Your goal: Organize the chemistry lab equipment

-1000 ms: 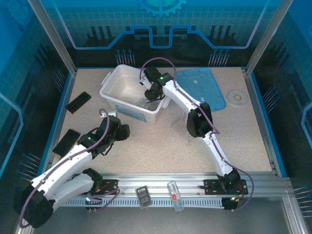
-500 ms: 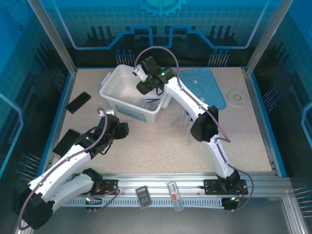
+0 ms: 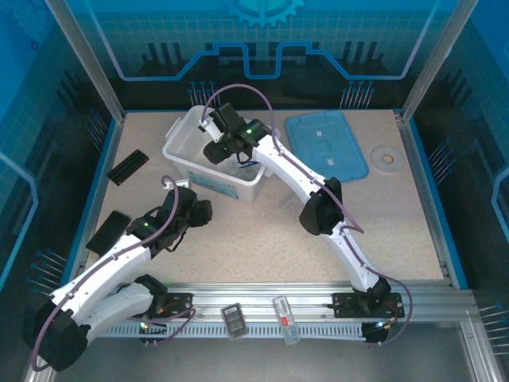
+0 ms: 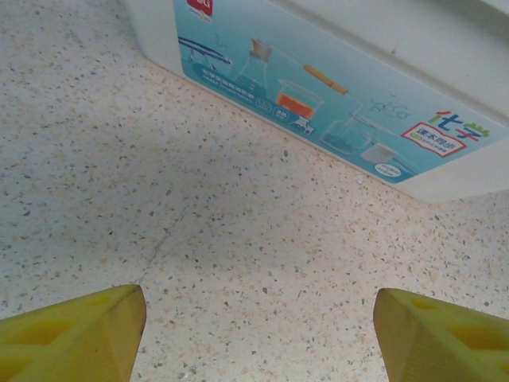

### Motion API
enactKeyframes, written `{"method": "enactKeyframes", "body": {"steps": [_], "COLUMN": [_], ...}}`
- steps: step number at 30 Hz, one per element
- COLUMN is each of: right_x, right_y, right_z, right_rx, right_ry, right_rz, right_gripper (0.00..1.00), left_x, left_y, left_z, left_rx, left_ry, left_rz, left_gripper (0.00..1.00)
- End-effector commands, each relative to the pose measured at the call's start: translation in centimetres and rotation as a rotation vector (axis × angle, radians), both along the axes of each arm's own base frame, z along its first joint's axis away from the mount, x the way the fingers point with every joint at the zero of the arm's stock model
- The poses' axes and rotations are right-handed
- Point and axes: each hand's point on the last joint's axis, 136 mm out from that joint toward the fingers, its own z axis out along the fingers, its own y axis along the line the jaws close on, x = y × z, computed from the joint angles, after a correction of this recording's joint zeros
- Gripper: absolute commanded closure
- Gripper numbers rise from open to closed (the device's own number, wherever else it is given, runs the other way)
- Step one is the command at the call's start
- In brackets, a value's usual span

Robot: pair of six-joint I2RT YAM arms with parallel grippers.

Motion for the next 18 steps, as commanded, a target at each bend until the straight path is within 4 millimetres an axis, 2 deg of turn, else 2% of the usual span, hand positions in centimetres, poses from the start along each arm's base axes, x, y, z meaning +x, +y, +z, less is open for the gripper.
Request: {"method": "enactKeyframes", "body": {"steps": [1,7,12,18], "right_x": [-0.5,-1.7,-3.6,-5.4], "right_y": [1.9,3.3,4.2,4.0], "right_z": [-0.3,-1.6,-2.6,-3.1], "right_rx": [0.066,0.087,0.095,0.067], "right_ry": [0.031,0.083,0.138,0.159], "right_rz": [0.018,0.061,0.127,0.174], "right_gripper": [0.41,0.41,0.41,0.42], "left_x": [0.6,1.0,1.3,1.9], "left_y": [-1.3,-2.5,-3.8,-5.2], "left_z": [-0.9,-2.0,-2.6,-2.9], "left_rx": [-0.068,-0.087,-0.081,-0.068], "left_ry": [0.001,0.018,0.025,0.032], "left_rz": [-0.021,-0.044,-0.074,-0.107], "left_gripper": [0.24,0.24,0.24,0.24]}}
